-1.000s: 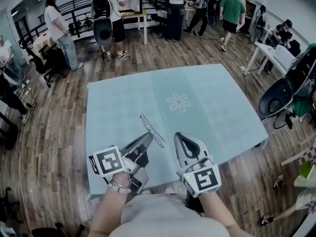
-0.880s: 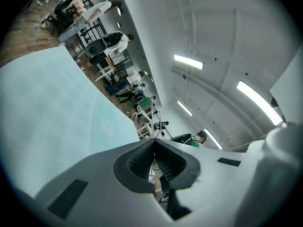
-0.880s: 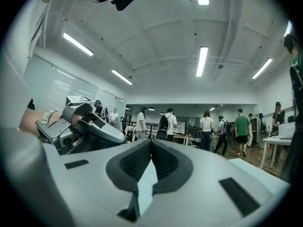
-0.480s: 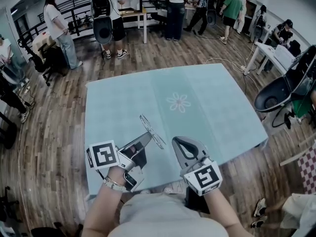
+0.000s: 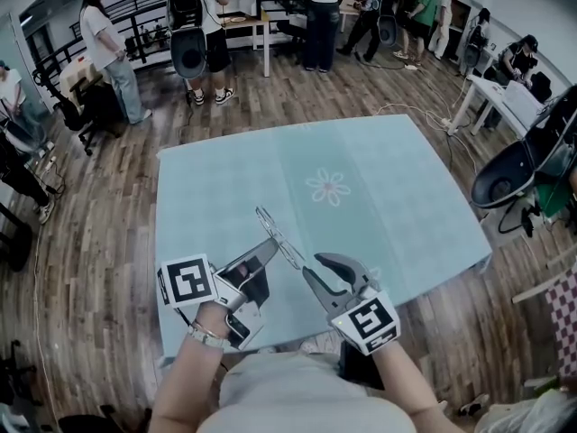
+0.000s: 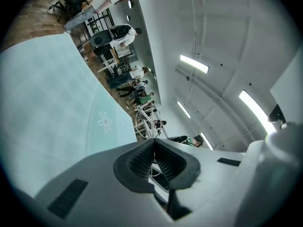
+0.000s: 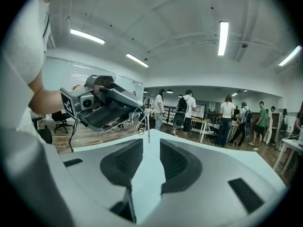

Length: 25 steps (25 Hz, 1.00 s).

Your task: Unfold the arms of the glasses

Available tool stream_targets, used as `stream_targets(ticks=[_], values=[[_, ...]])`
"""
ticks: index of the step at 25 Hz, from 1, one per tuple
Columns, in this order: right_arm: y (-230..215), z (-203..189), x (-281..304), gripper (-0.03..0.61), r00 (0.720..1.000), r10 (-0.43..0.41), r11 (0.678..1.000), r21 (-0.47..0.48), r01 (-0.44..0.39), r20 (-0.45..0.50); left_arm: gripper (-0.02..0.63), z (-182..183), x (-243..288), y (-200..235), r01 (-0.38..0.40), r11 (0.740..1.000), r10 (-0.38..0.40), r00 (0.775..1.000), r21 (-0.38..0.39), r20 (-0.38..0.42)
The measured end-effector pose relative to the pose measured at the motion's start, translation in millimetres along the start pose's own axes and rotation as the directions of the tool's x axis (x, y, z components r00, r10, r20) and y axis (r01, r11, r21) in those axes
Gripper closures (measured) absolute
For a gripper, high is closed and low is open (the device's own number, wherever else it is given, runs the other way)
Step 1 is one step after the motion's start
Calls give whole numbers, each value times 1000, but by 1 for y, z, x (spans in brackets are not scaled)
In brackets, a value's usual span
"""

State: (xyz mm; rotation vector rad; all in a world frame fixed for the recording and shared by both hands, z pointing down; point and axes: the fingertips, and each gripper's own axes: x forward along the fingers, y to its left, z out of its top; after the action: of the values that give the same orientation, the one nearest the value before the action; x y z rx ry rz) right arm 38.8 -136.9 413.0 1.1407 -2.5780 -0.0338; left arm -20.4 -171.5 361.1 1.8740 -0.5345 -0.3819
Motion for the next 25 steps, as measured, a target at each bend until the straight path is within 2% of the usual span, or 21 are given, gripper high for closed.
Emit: stream_targets(ticks=[5,7,25], values=[[-1,-4,9,486,1000,-2,1000,-15,2,-8,603,2,2,4,0,1000,0,1000,-7,-3],[-2,-6,10,560,1000,-9,1000,-22,9,-13,603,1,4,5,-1,1000,1,1000,-8,-4],[-12,-14,3,560,999,-34,999,7,35,-11,603,-10,0,10,-10,1000,10,1000,-4,-26]])
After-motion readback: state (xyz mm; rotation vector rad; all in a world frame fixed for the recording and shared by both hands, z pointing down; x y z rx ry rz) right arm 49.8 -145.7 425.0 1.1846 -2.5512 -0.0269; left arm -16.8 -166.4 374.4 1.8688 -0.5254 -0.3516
